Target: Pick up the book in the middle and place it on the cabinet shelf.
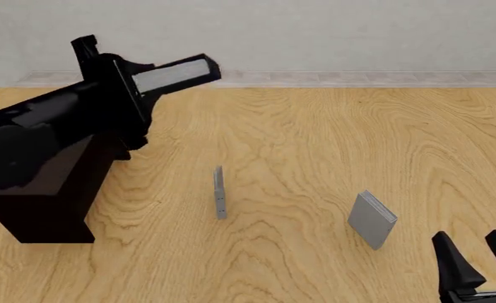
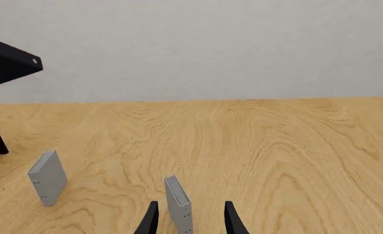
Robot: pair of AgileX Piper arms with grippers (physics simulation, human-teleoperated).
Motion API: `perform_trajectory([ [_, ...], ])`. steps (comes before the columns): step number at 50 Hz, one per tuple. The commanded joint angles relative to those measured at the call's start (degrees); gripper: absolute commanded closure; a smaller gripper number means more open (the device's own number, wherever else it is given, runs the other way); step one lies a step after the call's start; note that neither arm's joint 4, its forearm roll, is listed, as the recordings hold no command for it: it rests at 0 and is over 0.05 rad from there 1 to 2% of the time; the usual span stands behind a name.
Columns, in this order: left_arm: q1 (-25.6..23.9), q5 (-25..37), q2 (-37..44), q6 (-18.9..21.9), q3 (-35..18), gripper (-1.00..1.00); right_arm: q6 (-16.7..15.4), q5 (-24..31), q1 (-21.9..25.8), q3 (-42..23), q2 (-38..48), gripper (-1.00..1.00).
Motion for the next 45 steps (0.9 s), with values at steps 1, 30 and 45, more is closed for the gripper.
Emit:
perform_trajectory([
  [1, 4.94, -1.19, -2.69, 1.36, 0.06, 1.0, -0.01, -0.04, 0.06, 0.0, 0.0, -1.0],
  [30, 20.38, -2.96, -7.65, 5.02, 5.47, 1.0, -0.05, 0.02, 0.04, 0.0, 0.0, -1.0],
  [45, 27.3, -5.72, -5.42, 5.83, 10.11, 1.0, -0.05, 0.02, 0.04, 0.0, 0.0, -1.0],
])
